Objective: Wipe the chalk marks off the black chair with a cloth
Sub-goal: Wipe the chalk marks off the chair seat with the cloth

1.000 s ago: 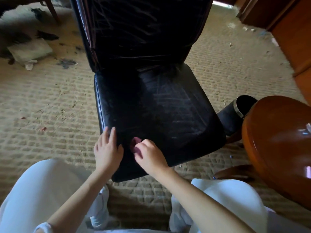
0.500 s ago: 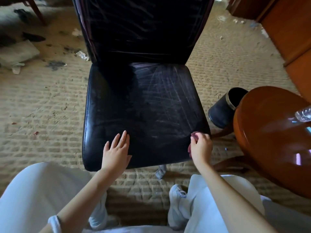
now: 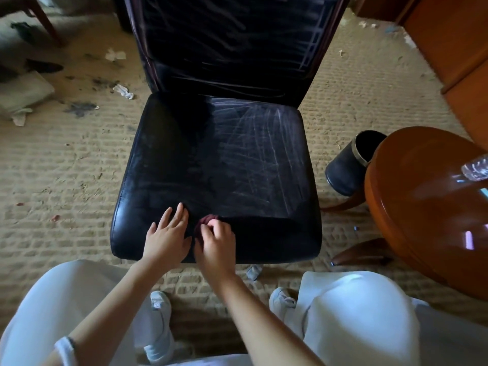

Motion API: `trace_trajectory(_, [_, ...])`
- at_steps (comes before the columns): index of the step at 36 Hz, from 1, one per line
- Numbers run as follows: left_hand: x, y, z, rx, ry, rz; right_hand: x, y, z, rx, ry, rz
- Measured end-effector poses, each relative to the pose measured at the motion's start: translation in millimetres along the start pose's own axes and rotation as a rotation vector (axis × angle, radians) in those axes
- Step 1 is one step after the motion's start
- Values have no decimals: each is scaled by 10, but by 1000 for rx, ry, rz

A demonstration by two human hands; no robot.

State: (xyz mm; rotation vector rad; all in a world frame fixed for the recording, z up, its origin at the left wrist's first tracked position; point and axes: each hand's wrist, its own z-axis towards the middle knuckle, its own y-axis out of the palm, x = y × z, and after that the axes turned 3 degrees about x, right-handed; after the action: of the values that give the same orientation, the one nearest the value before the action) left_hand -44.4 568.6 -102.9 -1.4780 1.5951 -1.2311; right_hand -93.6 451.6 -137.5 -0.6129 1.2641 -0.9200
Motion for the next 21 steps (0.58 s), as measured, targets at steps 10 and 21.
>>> trace_trajectory(10, [-86, -42, -7, 29, 24, -2, 697, -581, 186, 106, 134, 83])
trace_trajectory(21, [-320, -139, 234, 90, -29, 50, 1310, -775, 188, 380, 582, -107])
